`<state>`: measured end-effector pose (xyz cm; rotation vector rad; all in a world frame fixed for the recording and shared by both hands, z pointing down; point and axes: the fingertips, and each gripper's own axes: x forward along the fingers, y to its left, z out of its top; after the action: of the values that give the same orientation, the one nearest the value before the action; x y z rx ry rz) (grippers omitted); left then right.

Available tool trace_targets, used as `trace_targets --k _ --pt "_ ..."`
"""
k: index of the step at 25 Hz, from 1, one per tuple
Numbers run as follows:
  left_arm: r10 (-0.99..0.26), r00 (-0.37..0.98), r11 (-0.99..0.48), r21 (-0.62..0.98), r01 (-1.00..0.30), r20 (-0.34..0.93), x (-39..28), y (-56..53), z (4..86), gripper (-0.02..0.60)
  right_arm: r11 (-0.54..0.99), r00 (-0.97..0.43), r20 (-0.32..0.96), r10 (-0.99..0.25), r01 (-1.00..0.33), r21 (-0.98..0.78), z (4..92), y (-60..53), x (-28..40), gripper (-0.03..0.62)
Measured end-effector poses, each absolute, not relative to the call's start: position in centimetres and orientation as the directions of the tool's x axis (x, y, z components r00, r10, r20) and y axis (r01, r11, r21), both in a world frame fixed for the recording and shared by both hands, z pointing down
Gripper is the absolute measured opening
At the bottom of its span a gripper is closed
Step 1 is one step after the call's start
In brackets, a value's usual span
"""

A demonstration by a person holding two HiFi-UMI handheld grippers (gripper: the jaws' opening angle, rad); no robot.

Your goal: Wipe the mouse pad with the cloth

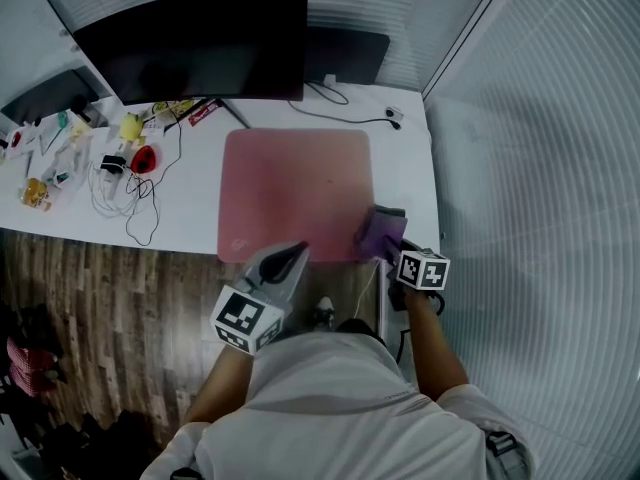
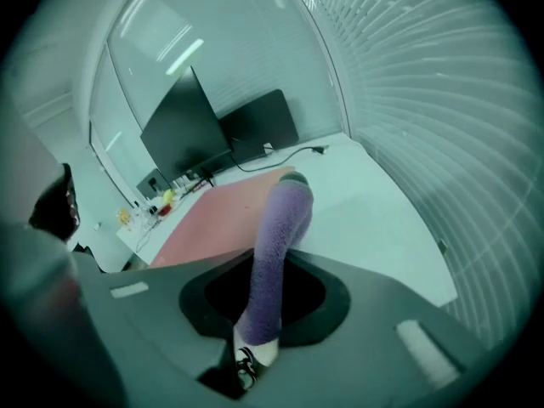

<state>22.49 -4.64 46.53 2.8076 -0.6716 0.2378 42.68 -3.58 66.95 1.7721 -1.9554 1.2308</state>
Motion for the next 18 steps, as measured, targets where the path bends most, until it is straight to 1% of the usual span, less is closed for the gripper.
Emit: trace_targets --k 3,7,11,18 --pt "-0.442 0.870 -0.860 0.171 -0.480 0.220 20.6 -6.0 46.3 0.003 -0.023 -0.286 0.573 -0.768 -0.882 -0.471 63.1 -5.6 39.2 0.063" --pt "-0.467 0.855 -0.852 0.145 -0.503 0.226 17.3 -7.4 45.4 0.003 0.059 -0.301 0.459 -0.836 -0.881 -0.470 57.0 -7.4 34.6 0.063" --pt "-0.494 0.839 -0.854 0.057 -0.518 0.231 13.2 -8.2 44.1 0.003 0.125 -0.288 0.380 -0.879 -0.908 -0.400 52.3 -8.6 30.2 0.061" --pt "-0.534 0.821 -0.839 -0.007 -0.544 0.200 6.2 -8.7 41.7 0.003 0.209 -0.272 0.252 -0.929 -0.945 -0.251 46.5 -8.9 22.7 0.060"
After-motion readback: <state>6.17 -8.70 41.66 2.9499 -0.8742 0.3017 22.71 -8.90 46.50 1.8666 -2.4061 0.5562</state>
